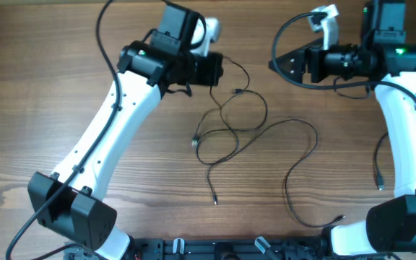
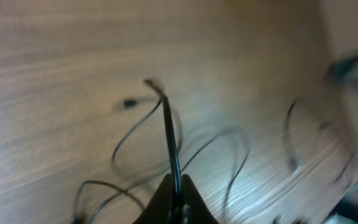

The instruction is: Untangle cables

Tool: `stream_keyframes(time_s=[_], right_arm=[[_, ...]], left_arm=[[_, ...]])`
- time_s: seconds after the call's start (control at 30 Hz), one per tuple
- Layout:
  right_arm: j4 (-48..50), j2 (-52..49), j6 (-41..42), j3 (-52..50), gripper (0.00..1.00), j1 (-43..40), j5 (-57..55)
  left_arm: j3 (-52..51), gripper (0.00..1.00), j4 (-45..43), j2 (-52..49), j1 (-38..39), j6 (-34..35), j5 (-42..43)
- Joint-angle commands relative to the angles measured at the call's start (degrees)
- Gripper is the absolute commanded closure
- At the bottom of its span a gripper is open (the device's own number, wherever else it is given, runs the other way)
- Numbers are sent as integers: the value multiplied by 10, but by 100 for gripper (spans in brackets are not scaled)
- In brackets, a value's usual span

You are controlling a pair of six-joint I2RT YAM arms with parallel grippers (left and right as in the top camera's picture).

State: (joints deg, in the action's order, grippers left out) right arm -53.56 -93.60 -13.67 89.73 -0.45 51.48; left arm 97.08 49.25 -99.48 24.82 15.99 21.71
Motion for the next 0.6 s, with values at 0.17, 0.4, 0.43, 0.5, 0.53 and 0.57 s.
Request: stream_keyframes(time_s=[0.17, 0.4, 0.43, 0.5, 0.53, 0.57], right_arm=[[19, -7, -28, 5, 1, 87, 26], [51, -7, -33, 5, 2, 94, -60], [55, -7, -45, 5, 3, 94, -70], [65, -7, -50, 5, 6, 94, -84], [66, -7, -57, 5, 6, 94, -84], [66, -7, -59, 5, 6, 94, -84]], left_arm=[[3, 96, -110, 32, -9, 172, 164], [3, 96, -65, 33, -9, 4, 268], [3, 96, -52, 35, -9, -19, 274], [3, 96, -28, 40, -10, -52, 273], [3, 96, -22, 42, -10, -59, 273], [3, 96, -19, 44, -11, -64, 274]])
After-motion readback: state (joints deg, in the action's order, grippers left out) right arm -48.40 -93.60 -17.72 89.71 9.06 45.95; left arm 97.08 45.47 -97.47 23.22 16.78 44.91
